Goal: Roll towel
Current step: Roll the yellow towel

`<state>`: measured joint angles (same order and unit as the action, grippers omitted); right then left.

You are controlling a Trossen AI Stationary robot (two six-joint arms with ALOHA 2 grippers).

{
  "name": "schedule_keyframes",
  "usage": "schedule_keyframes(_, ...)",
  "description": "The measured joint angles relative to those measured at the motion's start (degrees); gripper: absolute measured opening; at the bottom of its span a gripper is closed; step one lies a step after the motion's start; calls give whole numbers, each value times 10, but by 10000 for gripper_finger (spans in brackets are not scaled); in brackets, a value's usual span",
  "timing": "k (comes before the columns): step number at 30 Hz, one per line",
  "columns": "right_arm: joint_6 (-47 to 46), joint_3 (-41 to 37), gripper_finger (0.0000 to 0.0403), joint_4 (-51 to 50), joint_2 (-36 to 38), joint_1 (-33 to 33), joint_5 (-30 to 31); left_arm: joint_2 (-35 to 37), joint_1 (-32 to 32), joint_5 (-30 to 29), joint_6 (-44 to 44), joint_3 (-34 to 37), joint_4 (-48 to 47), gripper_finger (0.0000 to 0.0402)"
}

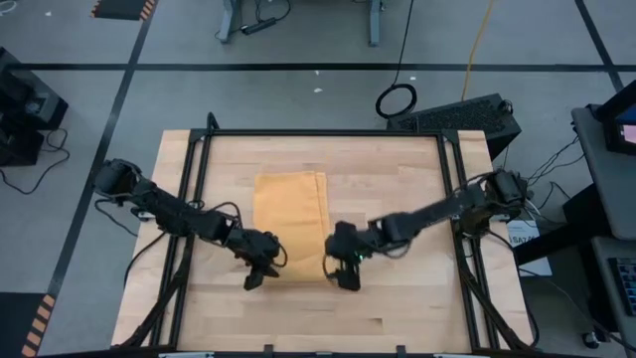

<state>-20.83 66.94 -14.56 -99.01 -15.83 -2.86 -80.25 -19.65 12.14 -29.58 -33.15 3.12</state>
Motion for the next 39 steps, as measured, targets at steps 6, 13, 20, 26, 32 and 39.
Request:
schedule_keyframes(6, -19, 0, 320, 28, -44, -62, 120, -10, 23, 51, -17, 10, -9, 56)
schedule_keyframes(13, -29, 0, 320, 111, -89, -55, 117, -18, 37, 84, -79, 54, 6, 54)
schedule_keyframes(20, -9, 0, 320, 154, -114, -35, 112, -18, 51, 95, -103, 90, 72, 54)
schedule_keyframes(26, 15, 0, 334, 172, -132, -24, 73, -18, 71, 119, -102, 93, 75, 54)
schedule_keyframes(32, 19, 0, 336, 165, -147, -22, 95, -18, 88, 118, -91, 93, 81, 54)
schedule_keyframes(39, 40, 0, 336, 188, -148, -20, 138, -18, 92, 121, -91, 93, 78, 54)
